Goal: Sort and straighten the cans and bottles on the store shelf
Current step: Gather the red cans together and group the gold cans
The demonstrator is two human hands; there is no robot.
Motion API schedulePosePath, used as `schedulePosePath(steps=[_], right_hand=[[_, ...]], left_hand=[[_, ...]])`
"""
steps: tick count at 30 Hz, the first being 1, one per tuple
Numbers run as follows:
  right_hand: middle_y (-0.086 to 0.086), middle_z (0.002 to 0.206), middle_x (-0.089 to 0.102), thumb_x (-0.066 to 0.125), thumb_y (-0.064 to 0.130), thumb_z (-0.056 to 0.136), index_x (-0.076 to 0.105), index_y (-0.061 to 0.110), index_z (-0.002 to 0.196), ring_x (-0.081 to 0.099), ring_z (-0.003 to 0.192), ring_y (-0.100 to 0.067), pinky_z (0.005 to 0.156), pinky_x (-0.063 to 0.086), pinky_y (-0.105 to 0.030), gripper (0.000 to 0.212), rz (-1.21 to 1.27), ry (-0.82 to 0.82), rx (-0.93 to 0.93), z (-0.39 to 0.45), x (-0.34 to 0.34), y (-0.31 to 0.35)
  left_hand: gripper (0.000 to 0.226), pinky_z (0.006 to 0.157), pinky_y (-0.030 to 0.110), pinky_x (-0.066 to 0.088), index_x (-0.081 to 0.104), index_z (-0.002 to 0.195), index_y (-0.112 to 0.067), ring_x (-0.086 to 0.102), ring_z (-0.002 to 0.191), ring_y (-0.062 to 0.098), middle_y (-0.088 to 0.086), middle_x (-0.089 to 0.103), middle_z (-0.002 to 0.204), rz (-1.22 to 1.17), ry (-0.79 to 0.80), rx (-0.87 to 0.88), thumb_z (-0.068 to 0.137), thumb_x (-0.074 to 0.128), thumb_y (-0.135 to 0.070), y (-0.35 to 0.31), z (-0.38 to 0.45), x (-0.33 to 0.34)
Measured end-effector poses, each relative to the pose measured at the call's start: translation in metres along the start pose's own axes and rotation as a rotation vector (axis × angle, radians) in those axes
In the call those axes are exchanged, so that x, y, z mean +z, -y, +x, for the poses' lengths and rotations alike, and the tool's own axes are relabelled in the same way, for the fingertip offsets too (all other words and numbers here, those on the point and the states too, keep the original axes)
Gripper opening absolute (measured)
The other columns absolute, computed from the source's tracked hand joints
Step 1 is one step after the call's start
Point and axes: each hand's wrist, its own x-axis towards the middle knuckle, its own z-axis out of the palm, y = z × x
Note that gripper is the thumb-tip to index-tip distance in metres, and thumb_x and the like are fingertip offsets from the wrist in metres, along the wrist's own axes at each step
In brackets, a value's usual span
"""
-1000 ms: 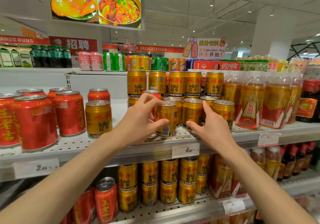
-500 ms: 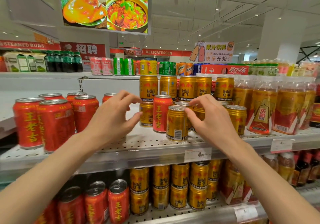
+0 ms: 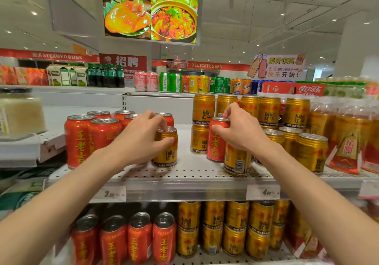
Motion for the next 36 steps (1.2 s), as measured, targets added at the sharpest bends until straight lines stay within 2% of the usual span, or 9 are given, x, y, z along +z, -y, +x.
schedulePosePath(steps=[11, 15, 17, 22, 25, 28, 31, 33, 36], right_hand=[[0.004, 0.105, 0.056, 0.067, 0.047, 0.092, 0.049, 0.021, 0.105, 0.057, 0.094, -0.019, 0.07, 0.043, -0.027, 0.035, 0.065, 0.023, -0.018, -0.003, -0.001, -0.005], [0.003, 0.106, 0.06, 0.069, 0.047, 0.09, 0.051, 0.021, 0.103, 0.058, 0.093, -0.017, 0.067, 0.044, -0.025, 0.034, 0.115, 0.0, -0.055, -0.006, 0.0, -0.009], [0.003, 0.106, 0.062, 0.071, 0.048, 0.089, 0.052, 0.022, 0.102, 0.059, 0.092, -0.017, 0.068, 0.047, -0.026, 0.034, 0.136, -0.012, -0.077, -0.006, 0.0, -0.01], [0.005, 0.108, 0.062, 0.072, 0.048, 0.086, 0.054, 0.024, 0.101, 0.06, 0.094, -0.017, 0.073, 0.049, -0.029, 0.034, 0.18, -0.032, -0.127, -0.008, -0.004, -0.007], [0.006, 0.107, 0.062, 0.073, 0.049, 0.085, 0.055, 0.025, 0.1, 0.059, 0.094, -0.016, 0.075, 0.05, -0.03, 0.034, 0.228, -0.029, -0.168, -0.005, -0.012, 0.004], [0.008, 0.104, 0.063, 0.075, 0.05, 0.083, 0.057, 0.026, 0.099, 0.06, 0.097, -0.015, 0.075, 0.053, -0.028, 0.034, 0.304, 0.028, -0.188, 0.002, -0.015, 0.023], [0.006, 0.101, 0.066, 0.076, 0.052, 0.081, 0.059, 0.027, 0.097, 0.062, 0.095, -0.014, 0.077, 0.056, -0.031, 0.035, 0.363, 0.106, -0.205, 0.006, -0.005, 0.046], [0.006, 0.098, 0.067, 0.077, 0.049, 0.082, 0.06, 0.024, 0.099, 0.063, 0.091, -0.01, 0.069, 0.053, -0.025, 0.035, 0.401, 0.166, -0.204, 0.008, 0.007, 0.062], [0.006, 0.098, 0.069, 0.08, 0.048, 0.08, 0.062, 0.022, 0.098, 0.065, 0.094, -0.011, 0.073, 0.054, -0.026, 0.036, 0.446, 0.198, -0.224, 0.008, 0.025, 0.083]], left_hand=[[0.033, 0.082, 0.033, 0.052, 0.045, 0.106, -0.025, 0.059, 0.098, 0.02, 0.0, 0.061, 0.111, -0.047, 0.134, -0.027, 0.09, 0.066, -0.045, -0.009, 0.003, -0.005], [0.035, 0.064, 0.021, 0.042, 0.045, 0.1, -0.024, 0.056, 0.084, 0.012, -0.007, 0.059, 0.1, -0.092, 0.126, -0.026, 0.088, 0.068, -0.047, -0.006, 0.001, -0.007], [0.035, 0.061, 0.019, 0.04, 0.044, 0.095, -0.025, 0.054, 0.08, 0.005, -0.01, 0.058, 0.094, -0.131, 0.111, -0.023, 0.087, 0.069, -0.049, -0.004, 0.0, -0.007], [0.035, 0.076, 0.033, 0.055, 0.046, 0.085, -0.028, 0.061, 0.092, 0.013, -0.009, 0.064, 0.099, -0.239, 0.048, -0.024, 0.082, 0.071, -0.052, 0.003, -0.011, -0.012], [0.034, 0.069, 0.025, 0.052, 0.046, 0.084, -0.029, 0.062, 0.09, 0.008, -0.01, 0.064, 0.1, -0.264, 0.029, -0.022, 0.082, 0.071, -0.052, 0.006, -0.024, -0.024], [0.034, 0.067, 0.024, 0.051, 0.048, 0.083, -0.026, 0.063, 0.086, 0.006, -0.009, 0.066, 0.095, -0.268, 0.027, -0.011, 0.081, 0.071, -0.052, 0.008, -0.036, -0.04], [0.041, 0.071, 0.038, 0.057, 0.049, 0.083, -0.025, 0.065, 0.086, 0.014, -0.008, 0.067, 0.09, -0.274, 0.036, 0.0, 0.077, 0.069, -0.06, 0.014, -0.047, -0.055], [0.044, 0.072, 0.044, 0.058, 0.049, 0.082, -0.026, 0.065, 0.086, 0.017, -0.007, 0.067, 0.087, -0.291, 0.029, 0.003, 0.073, 0.068, -0.065, 0.02, -0.054, -0.063], [0.041, 0.069, 0.047, 0.055, 0.048, 0.081, -0.024, 0.061, 0.078, 0.018, -0.005, 0.064, 0.082, -0.283, 0.016, 0.011, 0.077, 0.075, -0.056, 0.028, -0.063, -0.07]])
